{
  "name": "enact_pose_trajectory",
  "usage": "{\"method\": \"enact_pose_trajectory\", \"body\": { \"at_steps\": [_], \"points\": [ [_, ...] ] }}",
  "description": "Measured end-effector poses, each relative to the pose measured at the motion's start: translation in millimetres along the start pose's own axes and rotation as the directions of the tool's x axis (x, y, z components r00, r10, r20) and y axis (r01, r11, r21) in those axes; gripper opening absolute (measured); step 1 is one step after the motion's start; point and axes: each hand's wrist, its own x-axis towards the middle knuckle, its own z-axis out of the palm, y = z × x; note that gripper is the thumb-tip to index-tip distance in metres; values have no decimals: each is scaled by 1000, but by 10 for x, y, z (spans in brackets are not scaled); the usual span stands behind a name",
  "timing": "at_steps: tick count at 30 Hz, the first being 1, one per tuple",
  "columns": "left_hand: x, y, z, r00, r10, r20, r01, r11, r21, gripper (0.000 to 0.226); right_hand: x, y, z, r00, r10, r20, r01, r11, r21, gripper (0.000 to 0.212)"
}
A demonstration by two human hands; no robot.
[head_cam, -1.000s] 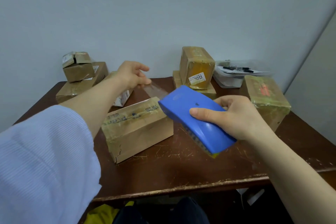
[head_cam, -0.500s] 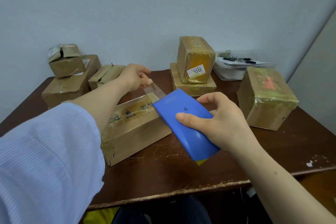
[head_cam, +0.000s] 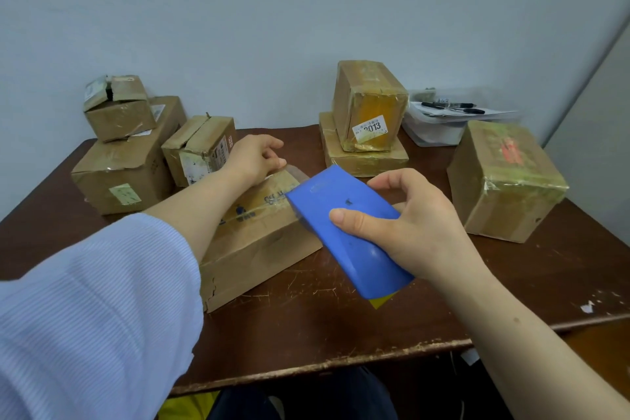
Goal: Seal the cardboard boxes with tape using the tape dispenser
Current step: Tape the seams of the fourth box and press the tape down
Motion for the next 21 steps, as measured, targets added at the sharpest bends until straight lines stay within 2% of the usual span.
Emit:
{"method": "enact_pose_trajectory", "body": {
  "at_steps": [4, 6, 8, 9, 12, 15, 17, 21],
  "points": [
    [-10, 2, 10, 996, -83, 15, 80, 987, 140, 54, 7, -3, 7, 1000, 14, 10, -15, 1000, 6, 60],
    [-34, 24, -9, 989, -58, -138, 95, 956, 278, 40, 13, -10, 5, 1000, 18, 14, -19, 1000, 16, 59],
    [-109, 86, -46, 947, 48, -317, 55, 949, 309, 32, 28, -7, -6, 1000, 20, 13, -21, 999, 25, 59],
    [-158, 121, -59, 933, 94, -347, 16, 954, 299, 30, 40, -3, -9, 1000, 20, 13, -20, 999, 26, 59],
    [-363, 180, -11, 962, 167, -218, -89, 940, 329, 26, 64, -9, -7, 1000, 3, 22, -3, 1000, 31, 59],
    [-546, 159, 102, 990, 130, -56, -103, 933, 344, 34, 68, -30, 0, 998, -33, 62, 33, 999, 2, 61],
    [-571, 141, 123, 994, 102, -25, -87, 929, 360, 40, 62, -31, -4, 993, -69, 92, 70, 998, -4, 60],
    [-558, 179, 101, 999, 30, 25, -38, 914, 404, 44, 1, 42, -13, 985, -120, 121, 116, 993, 36, 45]
  ]
}}
